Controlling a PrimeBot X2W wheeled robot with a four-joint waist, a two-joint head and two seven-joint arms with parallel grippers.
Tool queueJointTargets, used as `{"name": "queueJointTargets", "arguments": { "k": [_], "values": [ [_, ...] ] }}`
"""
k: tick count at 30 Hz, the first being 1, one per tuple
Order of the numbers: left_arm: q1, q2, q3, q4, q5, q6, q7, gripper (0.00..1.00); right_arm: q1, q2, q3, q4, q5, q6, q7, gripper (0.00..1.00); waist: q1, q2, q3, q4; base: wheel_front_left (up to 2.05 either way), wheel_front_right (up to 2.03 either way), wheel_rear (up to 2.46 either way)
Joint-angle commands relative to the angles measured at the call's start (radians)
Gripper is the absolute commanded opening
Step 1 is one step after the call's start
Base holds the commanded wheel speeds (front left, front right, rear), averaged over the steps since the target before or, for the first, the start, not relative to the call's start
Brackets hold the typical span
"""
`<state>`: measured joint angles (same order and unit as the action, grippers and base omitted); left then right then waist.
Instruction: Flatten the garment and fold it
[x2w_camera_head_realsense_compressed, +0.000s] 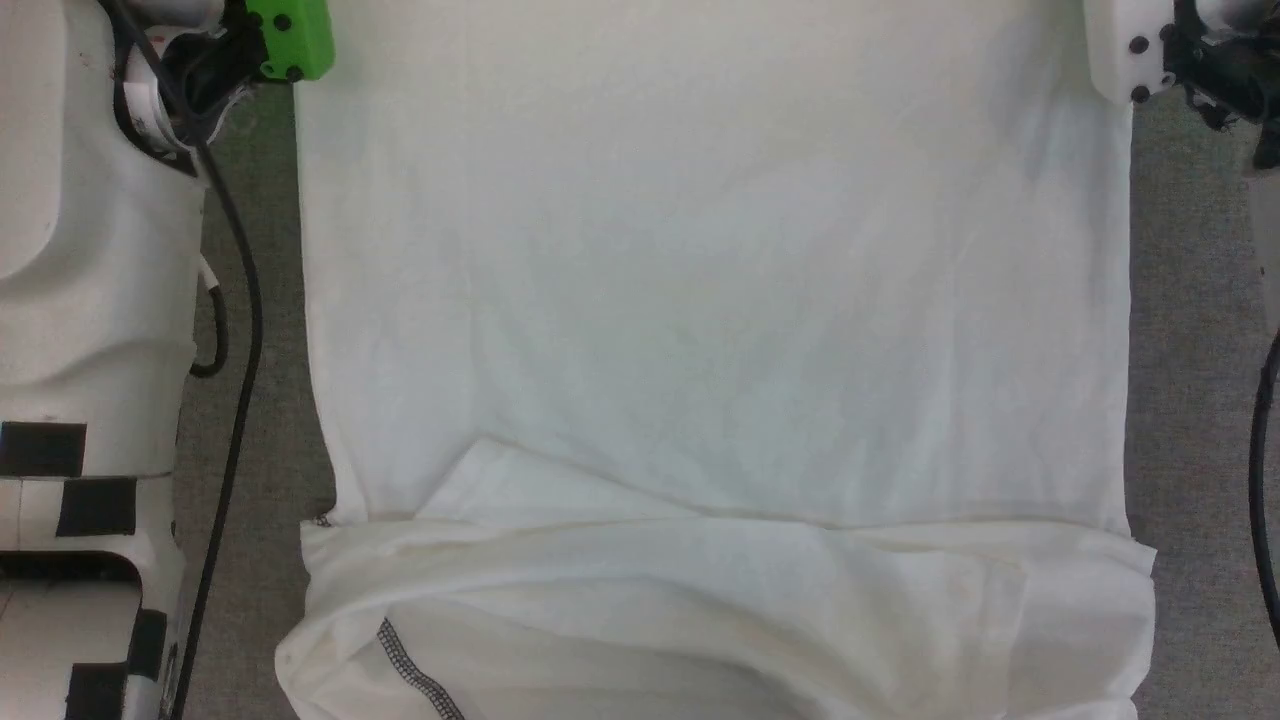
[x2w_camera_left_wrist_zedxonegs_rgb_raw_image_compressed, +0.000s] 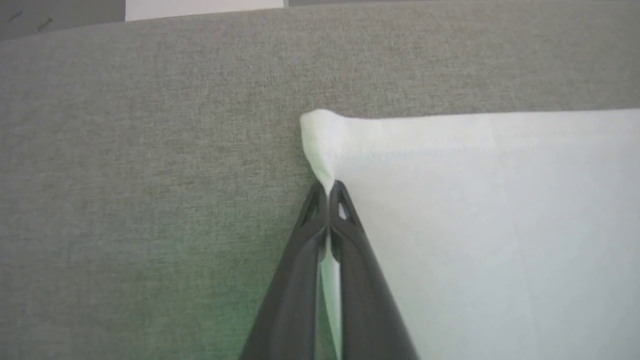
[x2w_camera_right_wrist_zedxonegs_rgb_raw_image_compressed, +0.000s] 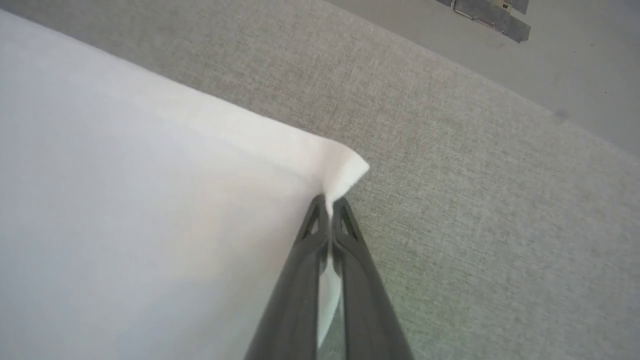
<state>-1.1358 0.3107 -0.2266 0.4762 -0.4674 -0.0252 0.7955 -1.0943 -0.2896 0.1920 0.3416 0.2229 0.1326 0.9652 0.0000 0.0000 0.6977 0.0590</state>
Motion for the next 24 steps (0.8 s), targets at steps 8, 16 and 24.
{"name": "queueJointTargets", "arguments": {
  "k": [8,16,24],
  "values": [
    [-0.046,0.009,0.033,-0.001,0.038,0.008,-0.254,0.00,-0.035,-0.029,-0.020,0.021,-0.020,-0.002,-0.076,0.00,0.0000,0.0000,-0.011,0.003,0.00,0.00,0.00],
    [-0.106,0.017,0.072,0.032,0.029,-0.010,-0.432,0.00,-0.099,-0.013,-0.068,0.051,-0.068,-0.002,-0.253,0.00,0.0000,0.0000,-0.046,0.001,0.00,0.00,0.00],
    [-0.068,0.007,0.063,0.076,-0.024,-0.080,-0.555,0.00,-0.081,0.002,-0.086,0.085,-0.048,-0.002,-0.348,0.00,0.0000,0.0000,-0.134,0.005,0.00,0.00,0.00]
  ]
}}
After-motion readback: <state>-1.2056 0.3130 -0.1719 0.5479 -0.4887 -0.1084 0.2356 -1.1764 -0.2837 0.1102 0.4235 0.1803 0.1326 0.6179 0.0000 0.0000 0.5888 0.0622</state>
